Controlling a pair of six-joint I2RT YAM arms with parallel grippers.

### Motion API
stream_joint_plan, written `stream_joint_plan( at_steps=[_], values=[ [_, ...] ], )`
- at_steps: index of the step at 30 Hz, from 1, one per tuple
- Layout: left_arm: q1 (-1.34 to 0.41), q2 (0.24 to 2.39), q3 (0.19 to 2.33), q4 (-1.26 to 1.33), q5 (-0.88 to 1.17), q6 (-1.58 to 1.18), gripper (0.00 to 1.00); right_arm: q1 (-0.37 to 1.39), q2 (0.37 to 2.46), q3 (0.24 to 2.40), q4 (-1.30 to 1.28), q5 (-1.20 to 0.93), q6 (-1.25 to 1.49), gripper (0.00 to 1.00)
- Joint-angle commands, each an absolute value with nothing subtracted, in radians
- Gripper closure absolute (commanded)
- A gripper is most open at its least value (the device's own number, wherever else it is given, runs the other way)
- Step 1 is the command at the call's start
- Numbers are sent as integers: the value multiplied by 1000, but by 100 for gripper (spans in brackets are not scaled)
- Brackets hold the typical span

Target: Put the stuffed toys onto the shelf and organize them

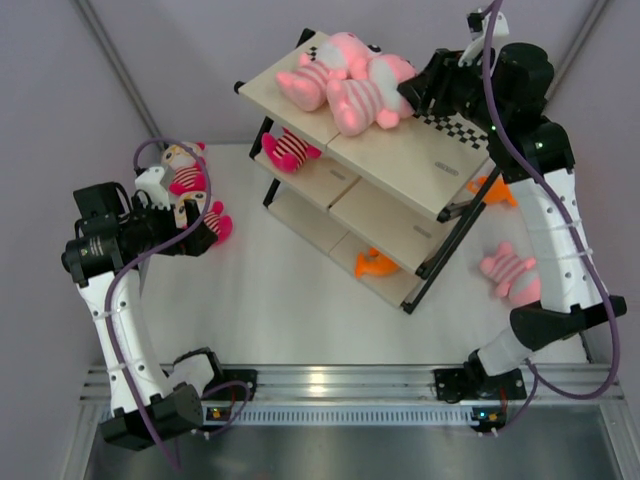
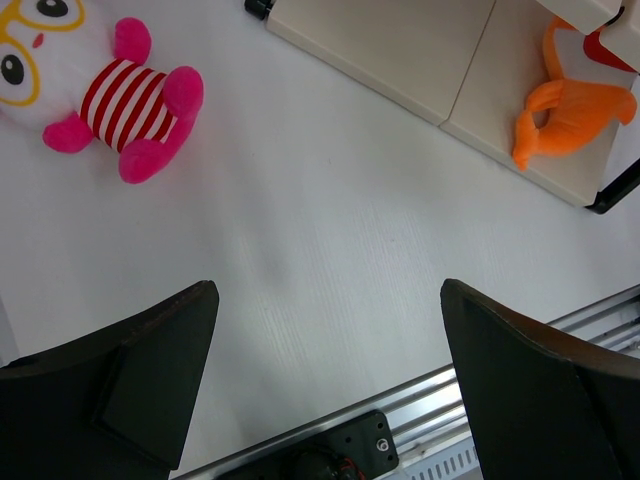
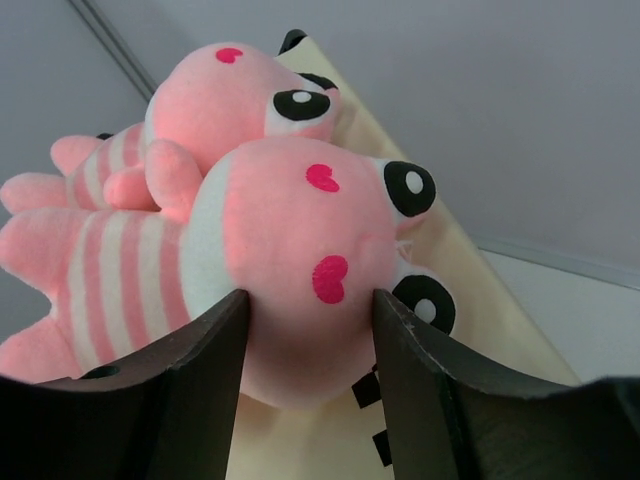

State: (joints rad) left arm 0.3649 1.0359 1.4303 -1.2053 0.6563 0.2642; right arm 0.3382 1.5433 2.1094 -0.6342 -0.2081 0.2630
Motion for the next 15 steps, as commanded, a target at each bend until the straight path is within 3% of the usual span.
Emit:
stream_joint_plan(
  at_steps=[1, 4, 6, 8, 10, 15],
  values=[
    [364, 1014, 1425, -1172, 650, 282, 1, 353, 1590, 2189, -531, -256, 238, 47],
    [364, 1015, 1425, -1173, 650, 282, 1, 353, 1635, 2265, -595, -259, 189, 40],
    [362, 1017, 1424, -1172, 652, 285, 1, 350, 1625, 2296, -624, -235, 167, 29],
    [364, 1017, 1420, -1172, 653, 285, 1, 347, 1560, 2263, -618, -183, 146, 19],
    [365, 1020, 1410, -1172, 663, 291, 1, 341, 1482, 2228, -617, -128, 124, 15],
    [364, 1026, 1393, -1172, 672, 305, 1, 290, 1309, 2105, -693, 321, 135, 7]
  ],
)
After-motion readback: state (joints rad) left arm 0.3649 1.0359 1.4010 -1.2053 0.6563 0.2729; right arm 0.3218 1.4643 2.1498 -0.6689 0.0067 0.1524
